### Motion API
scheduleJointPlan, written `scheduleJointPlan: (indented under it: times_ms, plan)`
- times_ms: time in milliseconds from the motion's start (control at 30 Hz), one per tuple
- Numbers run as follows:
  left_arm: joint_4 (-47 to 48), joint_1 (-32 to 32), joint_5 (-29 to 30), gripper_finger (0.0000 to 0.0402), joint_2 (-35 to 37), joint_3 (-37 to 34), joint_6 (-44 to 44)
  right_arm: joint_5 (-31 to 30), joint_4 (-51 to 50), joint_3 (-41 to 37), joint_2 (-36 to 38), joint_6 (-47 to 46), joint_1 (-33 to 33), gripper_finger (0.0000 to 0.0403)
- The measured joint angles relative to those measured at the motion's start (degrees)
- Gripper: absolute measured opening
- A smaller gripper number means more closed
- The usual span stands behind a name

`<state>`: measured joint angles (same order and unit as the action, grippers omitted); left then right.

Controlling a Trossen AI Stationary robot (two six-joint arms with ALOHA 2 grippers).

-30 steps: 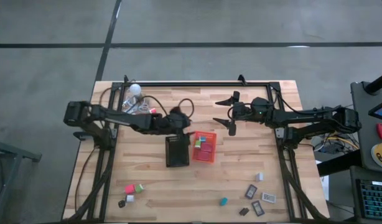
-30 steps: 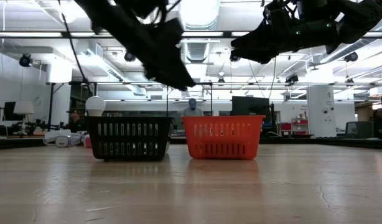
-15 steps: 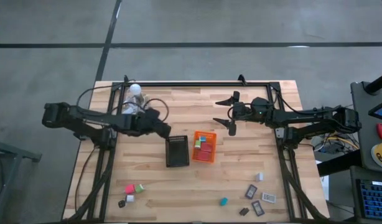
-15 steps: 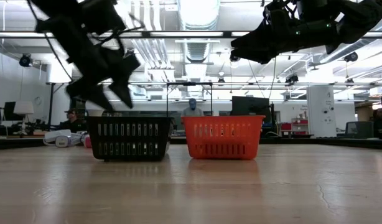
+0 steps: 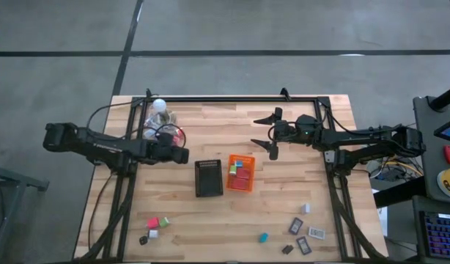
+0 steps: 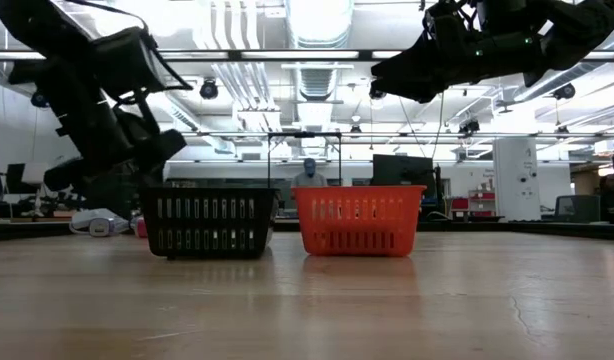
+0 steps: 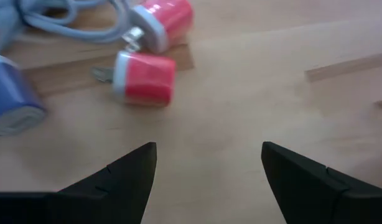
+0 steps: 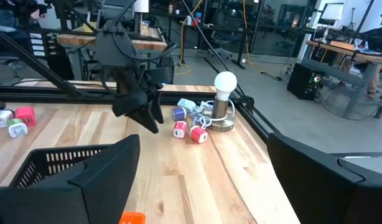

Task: Pick & Place Office items
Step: Put the bottom light pink charger adapter into the orange bin

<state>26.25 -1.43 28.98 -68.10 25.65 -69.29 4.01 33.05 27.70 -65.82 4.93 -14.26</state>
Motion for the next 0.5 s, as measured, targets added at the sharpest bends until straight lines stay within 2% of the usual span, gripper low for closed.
scheduleJointPlan:
  times_ms: [200, 333, 500]
  plan:
    - [2.4, 0.0, 5.5, 0.0294, -0.3, 0.0, 0.2, 0.0, 0.0, 0.0, 0.0, 0.0, 0.0, 0.0341]
    - [2.1, 0.0, 9.7, 0.0294, -0.3, 0.0, 4.0, 0.0, 0.0, 0.0, 0.0, 0.0, 0.0, 0.0342]
    - [1.4, 0.0, 11.6, 0.0294, -0.3, -0.2, 6.7, 0.0, 0.0, 0.0, 0.0, 0.0, 0.0, 0.0349]
